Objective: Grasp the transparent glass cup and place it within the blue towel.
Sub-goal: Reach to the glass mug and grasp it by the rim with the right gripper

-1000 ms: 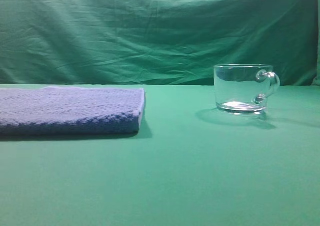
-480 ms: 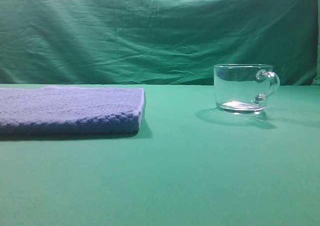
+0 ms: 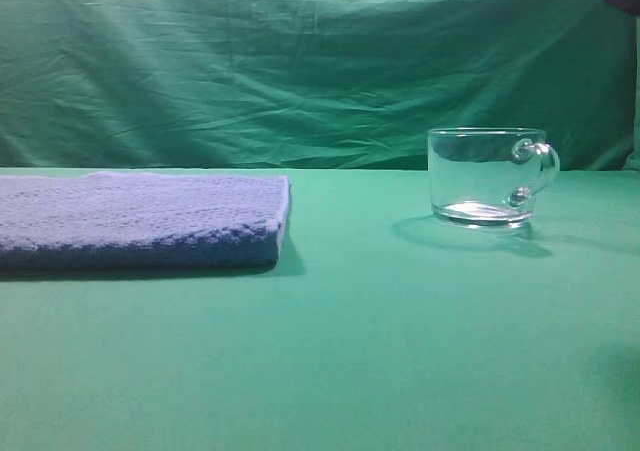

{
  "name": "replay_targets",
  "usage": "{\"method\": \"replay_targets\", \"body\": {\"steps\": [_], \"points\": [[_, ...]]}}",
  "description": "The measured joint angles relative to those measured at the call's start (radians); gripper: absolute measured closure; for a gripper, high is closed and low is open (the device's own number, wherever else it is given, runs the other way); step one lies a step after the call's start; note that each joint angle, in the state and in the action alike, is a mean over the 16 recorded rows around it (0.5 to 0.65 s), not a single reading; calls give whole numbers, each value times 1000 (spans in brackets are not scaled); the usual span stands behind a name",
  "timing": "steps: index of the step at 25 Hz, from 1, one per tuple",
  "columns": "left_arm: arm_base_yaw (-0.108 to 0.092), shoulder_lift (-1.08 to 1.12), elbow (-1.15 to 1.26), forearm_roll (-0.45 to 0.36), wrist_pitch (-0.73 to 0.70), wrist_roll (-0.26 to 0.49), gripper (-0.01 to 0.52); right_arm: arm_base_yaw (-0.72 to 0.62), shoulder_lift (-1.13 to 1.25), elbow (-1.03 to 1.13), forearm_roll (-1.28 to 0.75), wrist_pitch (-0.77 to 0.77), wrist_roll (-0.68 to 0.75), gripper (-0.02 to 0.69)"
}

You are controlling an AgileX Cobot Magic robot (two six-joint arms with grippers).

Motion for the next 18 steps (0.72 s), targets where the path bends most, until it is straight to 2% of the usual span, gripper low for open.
{"method": "replay_targets", "body": {"steps": [6, 10, 13, 18], "points": [[0, 0, 0, 0, 0, 0, 514, 1, 111, -22, -1, -48, -20, 170], [0, 0, 0, 0, 0, 0, 514, 1, 173, -26, -1, -102, -27, 107], [0, 0, 0, 0, 0, 0, 514, 1, 211, -26, -1, -150, -28, 139], [0, 0, 0, 0, 0, 0, 514, 1, 259, -26, -1, -226, -34, 299]]}}
